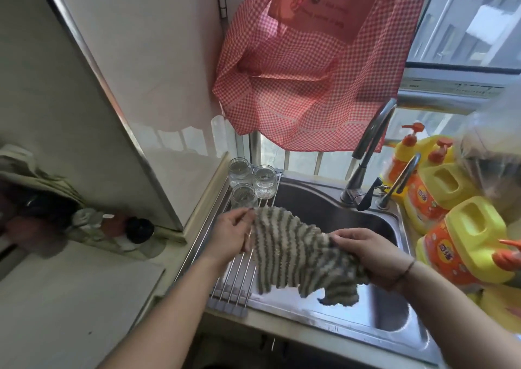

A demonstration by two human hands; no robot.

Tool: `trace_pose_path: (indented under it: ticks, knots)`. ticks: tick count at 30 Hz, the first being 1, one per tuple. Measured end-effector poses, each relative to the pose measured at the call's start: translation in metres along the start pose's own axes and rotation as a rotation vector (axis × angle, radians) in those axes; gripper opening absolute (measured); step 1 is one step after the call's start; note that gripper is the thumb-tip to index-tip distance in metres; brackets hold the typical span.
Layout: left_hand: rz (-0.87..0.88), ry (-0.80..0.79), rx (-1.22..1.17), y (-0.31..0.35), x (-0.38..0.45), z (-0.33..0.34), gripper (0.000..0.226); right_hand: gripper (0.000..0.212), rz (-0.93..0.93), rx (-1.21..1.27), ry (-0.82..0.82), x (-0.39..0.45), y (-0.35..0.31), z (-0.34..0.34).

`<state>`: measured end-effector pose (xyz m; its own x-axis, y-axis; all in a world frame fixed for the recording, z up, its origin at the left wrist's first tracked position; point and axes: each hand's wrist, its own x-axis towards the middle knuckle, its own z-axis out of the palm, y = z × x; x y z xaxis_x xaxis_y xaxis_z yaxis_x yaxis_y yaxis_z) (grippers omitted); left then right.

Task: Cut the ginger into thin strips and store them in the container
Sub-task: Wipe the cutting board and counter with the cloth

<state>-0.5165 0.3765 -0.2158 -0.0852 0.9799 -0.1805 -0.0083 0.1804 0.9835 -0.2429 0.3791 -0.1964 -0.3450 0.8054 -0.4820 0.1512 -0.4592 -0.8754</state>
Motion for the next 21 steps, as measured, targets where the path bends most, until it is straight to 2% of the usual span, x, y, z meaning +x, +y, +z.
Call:
trace_pose_path:
  ticks: [2,3,5,6,7,9,11,13,16,18,21]
  knots:
    - [-0.052,0.044,-0.034,0.003,0.005,-0.021,0.019,0.052,-0.037,-0.238,-0.057,0.004,-0.001,-0.006]
    - [-0.064,0.05,-0.039,0.005,0.008,-0.03,0.019,0.055,-0.05,-0.343,-0.12,0.006,-0.004,-0.006]
    - [-0.072,0.05,-0.055,0.006,0.016,-0.042,0.021,0.034,-0.065,-0.532,-0.276,0.012,-0.013,0.002]
    - [-0.074,0.068,-0.076,0.006,0.02,-0.047,0.022,0.018,-0.098,-0.652,-0.284,0.016,-0.018,0.008]
    - [-0.075,0.096,-0.118,0.006,0.024,-0.052,0.023,0.008,-0.146,-0.755,-0.23,0.024,-0.022,0.013]
    - [-0.054,0.154,-0.212,0.008,0.032,-0.064,0.025,0.019,-0.26,-0.871,-0.008,0.039,-0.025,0.023]
    - [-0.006,0.217,-0.336,0.01,0.035,-0.079,0.026,0.012,-0.434,-0.833,0.175,0.048,-0.027,0.035]
    - [0.035,0.323,-0.423,0.009,0.034,-0.095,0.025,0.014,-0.676,-0.847,0.283,0.055,-0.019,0.048]
    - [0.007,0.486,-0.23,-0.014,0.023,-0.118,0.023,0.028,-0.859,-0.931,0.25,0.065,0.017,0.072]
    - [-0.077,0.481,0.012,-0.043,0.013,-0.133,0.019,0.032,-0.88,-1.034,0.2,0.071,0.049,0.089]
    - [-0.21,0.419,0.399,-0.083,-0.01,-0.145,0.024,0.023,-0.87,-1.178,0.062,0.077,0.099,0.113]
